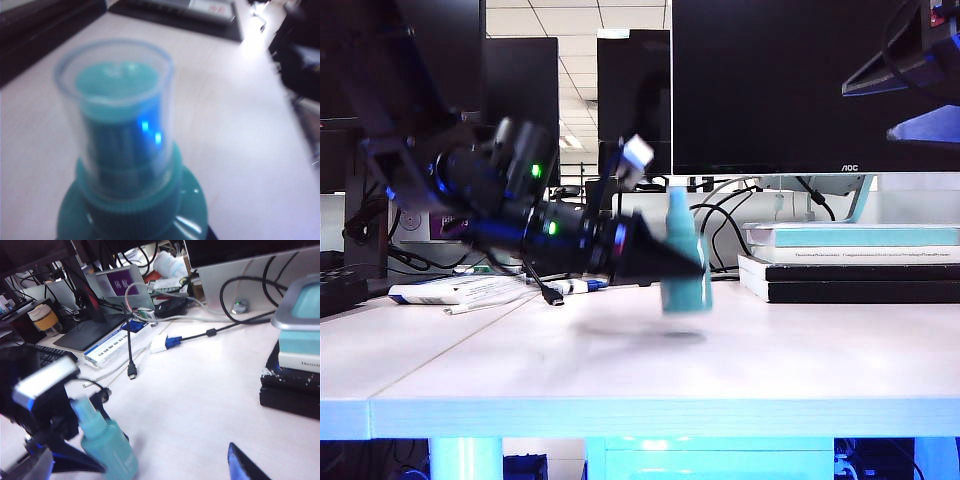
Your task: Pick up the sprayer with the left hand and remove the lid with the right hand then place it on the table.
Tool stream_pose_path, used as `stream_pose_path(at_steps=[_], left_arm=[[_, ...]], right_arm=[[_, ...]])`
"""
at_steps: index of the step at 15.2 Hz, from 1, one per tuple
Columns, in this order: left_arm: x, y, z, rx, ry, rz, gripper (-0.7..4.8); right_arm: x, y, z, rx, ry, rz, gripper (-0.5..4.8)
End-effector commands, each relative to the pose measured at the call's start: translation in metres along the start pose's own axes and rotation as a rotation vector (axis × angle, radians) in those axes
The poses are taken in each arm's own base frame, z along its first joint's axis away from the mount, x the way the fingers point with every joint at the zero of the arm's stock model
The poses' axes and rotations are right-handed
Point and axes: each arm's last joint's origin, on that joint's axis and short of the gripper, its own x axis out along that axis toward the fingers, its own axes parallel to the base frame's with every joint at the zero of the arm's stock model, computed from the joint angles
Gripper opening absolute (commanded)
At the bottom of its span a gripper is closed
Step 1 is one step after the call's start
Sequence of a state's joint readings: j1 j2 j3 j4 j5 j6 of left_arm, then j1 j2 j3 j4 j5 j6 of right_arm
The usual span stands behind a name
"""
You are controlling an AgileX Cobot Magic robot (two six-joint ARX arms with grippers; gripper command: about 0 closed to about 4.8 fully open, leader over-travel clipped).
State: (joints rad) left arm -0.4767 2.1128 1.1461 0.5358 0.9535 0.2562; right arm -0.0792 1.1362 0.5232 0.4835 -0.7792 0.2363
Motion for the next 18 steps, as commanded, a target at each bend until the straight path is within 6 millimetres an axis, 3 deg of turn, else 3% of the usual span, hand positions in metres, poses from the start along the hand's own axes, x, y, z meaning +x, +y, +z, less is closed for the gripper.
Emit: stream_pose_path(at_steps=[1,7,13,18], left_arm=[[-0.007,-0.007,0.029,-0.025,-0.074,-0.122,0.52],[-0.009,-0.018,0.039,-0.275,-0.071,-0.442,0.52],[-0.004,-0.031,0.038,-0.435,-0.001,-0.689,0.58],[0.029,-0.051,0.037,-0.374,0.018,-0.459,0.89]], right_arm=[[0.000,0.004,0.008,-0.011,-0.036,0.079,4.79],[0.005,0.019,0.005,0.028,0.047,0.354,4.79],[0.021,0.019,-0.010,0.156,0.136,0.408,4.79],[0.042,0.018,0.002,0.106,0.097,0.413,4.79]])
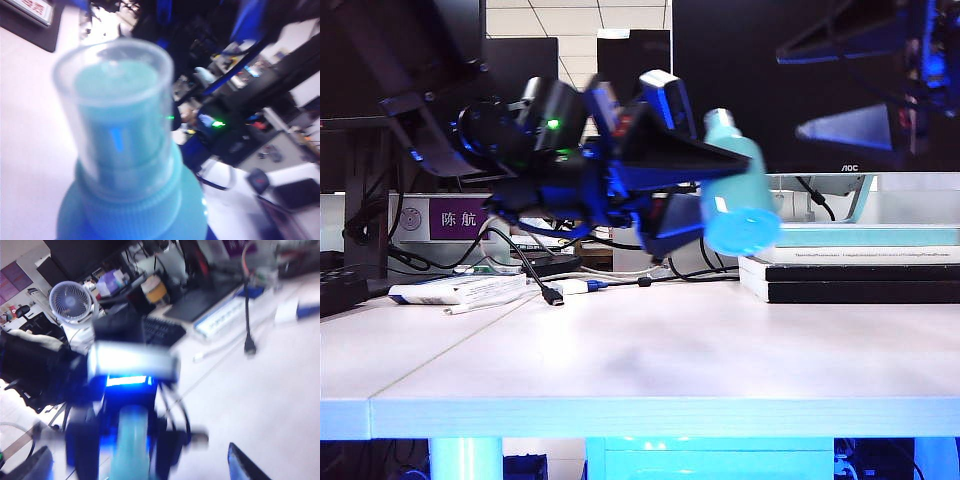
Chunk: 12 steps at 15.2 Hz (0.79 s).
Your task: Pick up the sprayer with the left hand and remove the lid with the right hand then place it on the table.
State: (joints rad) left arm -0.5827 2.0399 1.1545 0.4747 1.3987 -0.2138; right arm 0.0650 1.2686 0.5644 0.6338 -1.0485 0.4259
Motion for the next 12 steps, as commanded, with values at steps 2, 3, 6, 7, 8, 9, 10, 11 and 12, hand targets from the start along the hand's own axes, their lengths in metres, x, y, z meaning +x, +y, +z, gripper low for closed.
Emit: stream_pose_path(at_steps=[2,3,6,7,8,9,10,11,12], left_arm=[[0.008,0.000,0.002,0.026,-0.010,0.119,0.89],[0.004,0.000,0.002,0.006,-0.012,0.149,0.89],[0.003,-0.010,0.012,0.042,-0.016,0.136,0.89],[0.003,-0.015,0.014,0.040,-0.009,0.104,0.89],[0.005,-0.016,0.012,0.014,0.005,0.063,0.89],[0.008,-0.017,0.009,-0.018,0.023,0.020,0.89],[0.020,-0.023,0.007,-0.034,0.056,-0.081,0.89],[0.023,-0.023,0.007,-0.034,0.059,-0.081,0.89],[0.025,-0.024,0.007,-0.033,0.063,-0.080,0.89]], right_arm=[[0.000,-0.007,0.012,-0.035,-0.008,0.017,4.79],[-0.002,-0.010,0.011,-0.024,-0.001,0.002,4.79],[0.001,-0.014,0.005,0.003,0.026,0.017,4.79],[0.002,-0.017,0.002,0.013,0.037,0.013,4.79],[0.003,-0.020,0.000,0.026,0.044,0.015,4.79],[0.004,-0.022,-0.003,0.041,0.066,0.051,4.79],[0.004,-0.024,-0.011,0.128,0.134,0.143,4.79],[0.004,-0.024,-0.012,0.135,0.138,0.144,4.79],[0.004,-0.024,-0.013,0.148,0.143,0.143,4.79]])
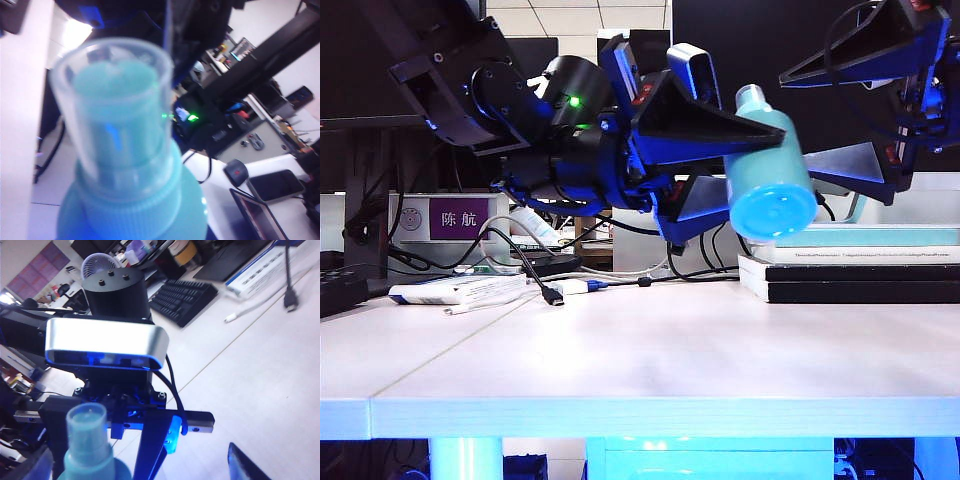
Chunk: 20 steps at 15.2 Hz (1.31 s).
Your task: Pick up the sprayer with the left hand and remove the lid with the right hand then place it on the table.
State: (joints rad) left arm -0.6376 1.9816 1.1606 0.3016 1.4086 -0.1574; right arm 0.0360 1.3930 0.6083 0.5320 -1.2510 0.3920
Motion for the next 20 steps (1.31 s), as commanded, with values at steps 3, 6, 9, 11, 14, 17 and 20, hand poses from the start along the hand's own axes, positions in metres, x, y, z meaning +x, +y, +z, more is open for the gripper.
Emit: stream_pose_path(at_steps=[3,6,9,11,14,17,20], left_arm=[[0.008,-0.003,0.004,0.018,0.004,0.026,0.89],[0.020,-0.005,0.003,0.022,0.019,0.018,0.89],[0.022,-0.006,0.003,0.017,0.023,0.016,0.89],[0.022,-0.006,0.002,0.007,0.025,0.017,0.89],[0.022,-0.005,0.002,0.005,0.026,0.017,0.89],[0.022,-0.005,0.001,0.003,0.026,0.016,0.89],[0.022,-0.005,-0.001,-0.020,0.034,0.017,0.89]], right_arm=[[0.004,0.003,-0.001,0.037,0.027,0.044,4.79],[0.019,0.010,-0.003,0.012,0.055,0.088,4.79],[0.019,0.010,-0.003,0.017,0.059,0.091,3.10],[0.019,0.010,-0.003,0.017,0.059,0.091,2.27],[0.019,0.010,-0.003,0.017,0.059,0.091,1.99],[0.019,0.010,-0.003,0.012,0.057,0.091,0.75],[0.019,0.012,0.001,-0.042,0.039,0.099,0.65]])
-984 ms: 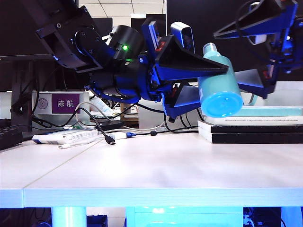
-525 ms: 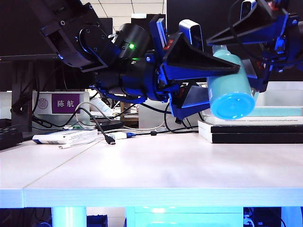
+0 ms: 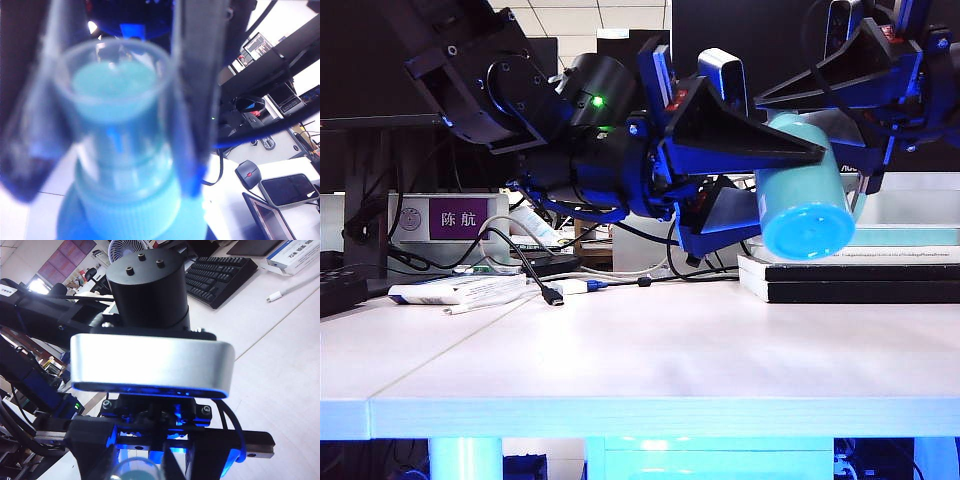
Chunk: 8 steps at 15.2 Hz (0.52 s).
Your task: Pick up the sprayer with the left hand and remove the lid with the right hand then place it on the table.
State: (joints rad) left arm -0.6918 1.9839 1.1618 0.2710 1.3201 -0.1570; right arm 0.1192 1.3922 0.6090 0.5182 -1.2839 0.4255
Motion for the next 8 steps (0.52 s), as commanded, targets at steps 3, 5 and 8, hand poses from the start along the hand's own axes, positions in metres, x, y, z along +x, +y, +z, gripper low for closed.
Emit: stream_pose_path(at_steps=[3,5,8], left_arm=[[0.0005,-0.0034,0.0014,-0.001,0.011,-0.030,0.89],[0.0005,-0.0032,0.0002,-0.008,0.015,-0.029,0.89],[0.0013,-0.0032,-0.0023,-0.014,0.024,-0.028,0.89]], right_arm=[[-0.0004,0.0037,0.0082,-0.101,-0.031,0.002,-0.05],[-0.0004,0.0035,0.0085,-0.102,-0.036,-0.009,-0.05],[-0.0005,0.0028,0.0092,-0.104,-0.051,-0.036,-0.05]])
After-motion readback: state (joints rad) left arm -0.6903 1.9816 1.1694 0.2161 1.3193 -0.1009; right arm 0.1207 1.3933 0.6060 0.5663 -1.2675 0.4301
